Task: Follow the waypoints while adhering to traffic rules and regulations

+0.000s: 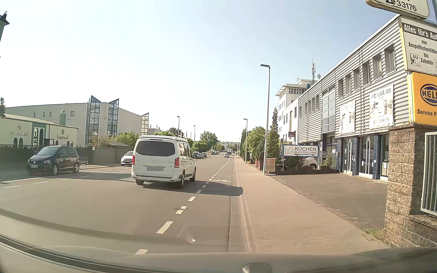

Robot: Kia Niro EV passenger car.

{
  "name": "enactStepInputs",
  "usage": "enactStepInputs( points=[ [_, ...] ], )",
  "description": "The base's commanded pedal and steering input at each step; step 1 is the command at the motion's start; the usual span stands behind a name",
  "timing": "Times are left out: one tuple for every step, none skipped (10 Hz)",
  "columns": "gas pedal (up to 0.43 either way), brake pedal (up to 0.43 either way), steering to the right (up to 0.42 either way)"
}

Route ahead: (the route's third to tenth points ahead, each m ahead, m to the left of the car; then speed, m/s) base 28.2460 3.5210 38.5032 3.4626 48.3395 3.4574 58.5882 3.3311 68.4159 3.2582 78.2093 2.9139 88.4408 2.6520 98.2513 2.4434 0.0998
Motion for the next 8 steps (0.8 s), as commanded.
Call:
enactStepInputs(
  points=[
    [0.0, 0.305, 0.004],
    [0.0, 0.317, 0.004],
    [0.0, 0.372, 0.004],
    [0.0, 0.384, 0.004],
    [0.0, 0.378, 0.004],
    [0.0, 0.378, 0.004],
    [0.0, 0.384, 0.004],
    [0.0, 0.378, 0.004]
  ],
)
